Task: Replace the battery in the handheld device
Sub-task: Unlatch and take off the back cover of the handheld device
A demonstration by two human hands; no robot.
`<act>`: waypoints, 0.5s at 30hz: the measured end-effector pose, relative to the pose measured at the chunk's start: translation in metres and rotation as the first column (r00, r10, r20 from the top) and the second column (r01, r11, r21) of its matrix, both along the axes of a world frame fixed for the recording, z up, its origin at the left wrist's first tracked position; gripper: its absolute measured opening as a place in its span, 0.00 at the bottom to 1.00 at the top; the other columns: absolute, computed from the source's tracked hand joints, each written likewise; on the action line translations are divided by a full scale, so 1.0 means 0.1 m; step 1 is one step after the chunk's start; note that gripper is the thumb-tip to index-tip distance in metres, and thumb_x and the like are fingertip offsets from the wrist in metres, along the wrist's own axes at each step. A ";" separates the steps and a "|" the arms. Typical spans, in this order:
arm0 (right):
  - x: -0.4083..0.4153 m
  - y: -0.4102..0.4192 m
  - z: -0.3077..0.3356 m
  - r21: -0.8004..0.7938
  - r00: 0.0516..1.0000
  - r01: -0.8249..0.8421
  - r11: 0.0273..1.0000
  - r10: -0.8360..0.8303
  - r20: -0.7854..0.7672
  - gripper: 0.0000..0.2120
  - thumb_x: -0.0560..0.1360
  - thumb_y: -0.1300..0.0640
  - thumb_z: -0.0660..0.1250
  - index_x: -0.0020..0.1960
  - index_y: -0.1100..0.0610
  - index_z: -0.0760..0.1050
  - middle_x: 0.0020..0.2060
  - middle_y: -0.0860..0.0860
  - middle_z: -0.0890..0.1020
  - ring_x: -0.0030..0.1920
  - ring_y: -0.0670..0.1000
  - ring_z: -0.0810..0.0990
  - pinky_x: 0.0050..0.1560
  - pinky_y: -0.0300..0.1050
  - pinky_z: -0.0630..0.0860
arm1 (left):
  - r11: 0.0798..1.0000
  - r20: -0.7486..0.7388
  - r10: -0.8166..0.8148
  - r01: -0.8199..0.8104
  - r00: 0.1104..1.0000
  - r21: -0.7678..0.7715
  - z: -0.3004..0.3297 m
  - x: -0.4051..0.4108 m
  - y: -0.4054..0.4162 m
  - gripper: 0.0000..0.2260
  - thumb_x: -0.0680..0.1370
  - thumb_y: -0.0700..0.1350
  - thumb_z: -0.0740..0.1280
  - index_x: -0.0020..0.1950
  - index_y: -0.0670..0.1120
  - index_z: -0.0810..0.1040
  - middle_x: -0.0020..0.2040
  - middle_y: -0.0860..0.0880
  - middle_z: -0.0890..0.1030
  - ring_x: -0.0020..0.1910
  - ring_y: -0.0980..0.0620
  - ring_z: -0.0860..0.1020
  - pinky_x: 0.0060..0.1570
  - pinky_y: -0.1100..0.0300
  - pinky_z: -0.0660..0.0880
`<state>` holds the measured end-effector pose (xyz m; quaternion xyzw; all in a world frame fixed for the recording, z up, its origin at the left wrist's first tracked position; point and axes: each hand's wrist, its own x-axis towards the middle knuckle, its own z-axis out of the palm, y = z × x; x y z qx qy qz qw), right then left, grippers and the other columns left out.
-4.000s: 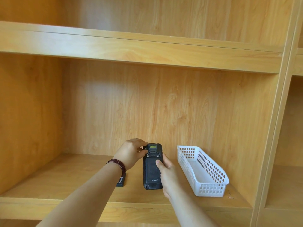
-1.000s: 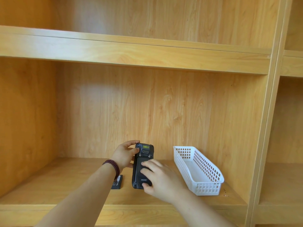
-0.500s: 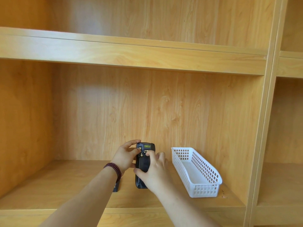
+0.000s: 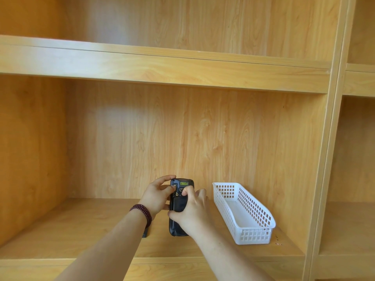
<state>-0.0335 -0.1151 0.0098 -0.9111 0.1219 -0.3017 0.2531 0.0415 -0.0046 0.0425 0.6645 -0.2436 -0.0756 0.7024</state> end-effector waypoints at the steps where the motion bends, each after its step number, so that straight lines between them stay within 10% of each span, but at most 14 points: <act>1: 0.00 0.00 0.00 -0.004 1.000 0.002 1.000 -0.002 0.002 0.28 0.63 0.42 0.73 0.58 0.45 0.63 0.53 0.48 0.62 0.55 0.50 0.64 0.50 0.41 0.71 | 1.000 0.000 -0.002 0.002 1.000 -0.003 0.00 0.00 0.00 0.13 0.80 0.37 0.64 0.63 0.49 0.77 0.49 0.42 0.85 0.46 0.45 0.83 0.37 0.50 0.83; 15: -0.01 0.12 -0.16 -0.014 0.978 0.073 0.997 -0.069 0.196 0.30 0.66 0.39 0.71 0.62 0.44 0.62 0.56 0.47 0.64 0.55 0.49 0.69 0.50 0.46 0.78 | 0.999 -0.012 0.013 -0.014 1.000 -0.047 -0.03 0.06 -0.01 0.13 0.80 0.36 0.63 0.63 0.48 0.77 0.46 0.44 0.85 0.41 0.48 0.83 0.35 0.53 0.82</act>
